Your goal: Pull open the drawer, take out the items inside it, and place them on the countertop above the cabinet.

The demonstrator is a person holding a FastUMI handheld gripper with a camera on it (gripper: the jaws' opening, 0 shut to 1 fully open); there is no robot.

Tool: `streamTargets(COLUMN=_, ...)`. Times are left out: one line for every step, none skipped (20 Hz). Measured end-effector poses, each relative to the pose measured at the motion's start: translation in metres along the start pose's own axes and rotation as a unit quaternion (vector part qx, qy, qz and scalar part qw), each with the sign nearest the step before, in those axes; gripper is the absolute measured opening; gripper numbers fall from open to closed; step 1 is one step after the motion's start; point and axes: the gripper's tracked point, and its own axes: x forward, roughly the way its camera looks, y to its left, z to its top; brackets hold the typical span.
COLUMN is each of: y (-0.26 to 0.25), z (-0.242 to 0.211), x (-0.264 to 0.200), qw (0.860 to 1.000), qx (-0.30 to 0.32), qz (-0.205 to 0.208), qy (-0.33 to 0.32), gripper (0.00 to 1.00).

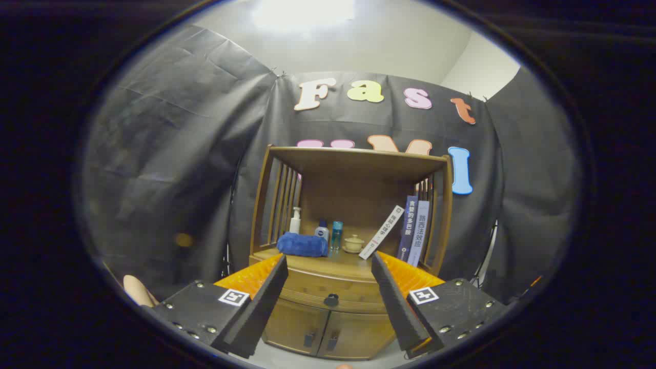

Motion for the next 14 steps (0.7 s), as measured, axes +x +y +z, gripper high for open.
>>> streamTargets(y=0.002, z=-0.001, x=-0.002, qw=1.0, qx=0.001, qz=0.001, qy=0.002, gripper=0.98)
streamTargets(y=0.004, z=-0.004, x=-0.002, qw=1.0, qx=-0.001, qz=0.0, qy=0.005, gripper=0.98)
streamTargets(y=0.005, z=-0.005, x=-0.003, qw=1.0, qx=-0.005, qz=0.0, qy=0.007, gripper=0.98)
streamTargets(y=0.006, z=-0.007, x=-0.003, qw=1.0, qx=-0.009, qz=0.001, qy=0.01, gripper=0.98)
streamTargets(y=0.008, z=-0.009, x=-0.004, qw=1.0, qx=-0.009, qz=0.001, qy=0.01, gripper=0.98)
streamTargets(y=0.011, z=-0.011, x=-0.005, qw=1.0, qx=-0.009, qz=0.003, qy=0.011, gripper=0.98)
streamTargets(y=0.012, z=-0.013, x=-0.006, qw=1.0, qx=-0.007, qz=0.002, qy=0.013, gripper=0.98)
streamTargets(y=0.012, z=-0.016, x=-0.006, qw=1.0, qx=-0.005, qz=0.002, qy=0.015, gripper=0.98)
streamTargets(y=0.014, z=-0.017, x=-0.006, qw=1.0, qx=-0.004, qz=0.002, qy=0.016, gripper=0.98)
streamTargets(y=0.016, z=-0.021, x=-0.006, qw=1.0, qx=-0.005, qz=0.003, qy=0.019, gripper=0.98)
streamTargets(y=0.016, z=-0.024, x=-0.006, qw=1.0, qx=-0.007, qz=0.003, qy=0.022, gripper=0.98)
streamTargets(y=0.017, z=-0.027, x=-0.006, qw=1.0, qx=-0.01, qz=0.003, qy=0.025, gripper=0.98)
streamTargets(y=0.018, z=-0.03, x=-0.006, qw=1.0, qx=-0.01, qz=0.002, qy=0.026, gripper=0.98)
streamTargets(y=0.02, z=-0.033, x=-0.006, qw=1.0, qx=-0.009, qz=0.001, qy=0.028, gripper=0.98)
